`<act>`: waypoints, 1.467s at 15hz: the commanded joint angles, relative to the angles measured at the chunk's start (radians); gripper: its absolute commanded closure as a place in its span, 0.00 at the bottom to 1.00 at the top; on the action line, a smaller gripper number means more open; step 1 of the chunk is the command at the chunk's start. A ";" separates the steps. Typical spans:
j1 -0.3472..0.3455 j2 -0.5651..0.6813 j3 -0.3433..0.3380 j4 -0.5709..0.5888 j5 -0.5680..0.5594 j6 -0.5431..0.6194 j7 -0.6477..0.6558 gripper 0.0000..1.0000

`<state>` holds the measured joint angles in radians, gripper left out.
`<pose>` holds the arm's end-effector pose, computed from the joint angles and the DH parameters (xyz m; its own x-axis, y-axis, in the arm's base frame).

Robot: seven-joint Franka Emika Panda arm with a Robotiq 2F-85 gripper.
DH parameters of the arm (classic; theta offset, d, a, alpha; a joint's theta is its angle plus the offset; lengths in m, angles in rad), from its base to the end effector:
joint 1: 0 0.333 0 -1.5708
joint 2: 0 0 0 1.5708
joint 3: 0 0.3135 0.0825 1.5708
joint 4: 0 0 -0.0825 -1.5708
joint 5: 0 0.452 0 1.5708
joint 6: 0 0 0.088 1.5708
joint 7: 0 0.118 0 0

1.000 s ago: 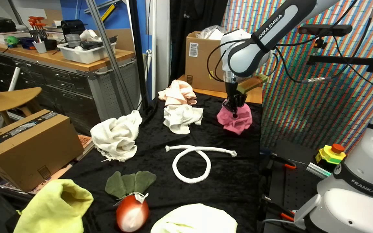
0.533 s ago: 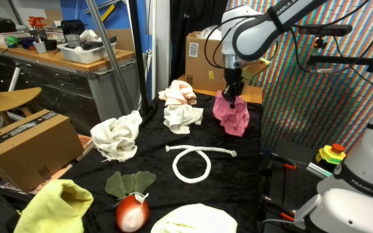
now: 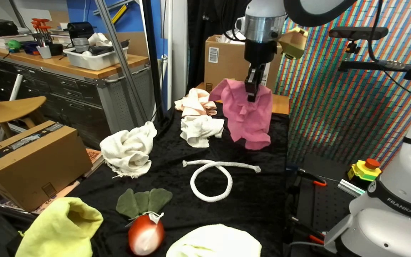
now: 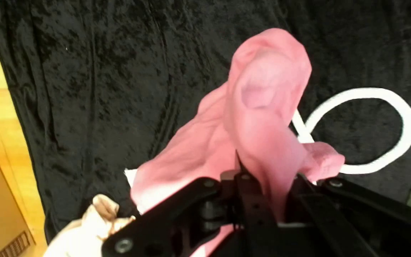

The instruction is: Place the t-shirts, towels and radish in a pile on the table

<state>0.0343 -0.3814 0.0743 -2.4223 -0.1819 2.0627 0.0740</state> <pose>0.4896 0.0415 0.4082 0.9929 0.1162 0.0254 0.1095 -0.9763 0.1869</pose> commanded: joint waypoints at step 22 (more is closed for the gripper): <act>0.076 0.267 0.082 0.268 -0.029 -0.059 0.088 0.00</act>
<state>0.1411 -0.1683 0.1757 -2.2543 -0.1846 2.0557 0.1320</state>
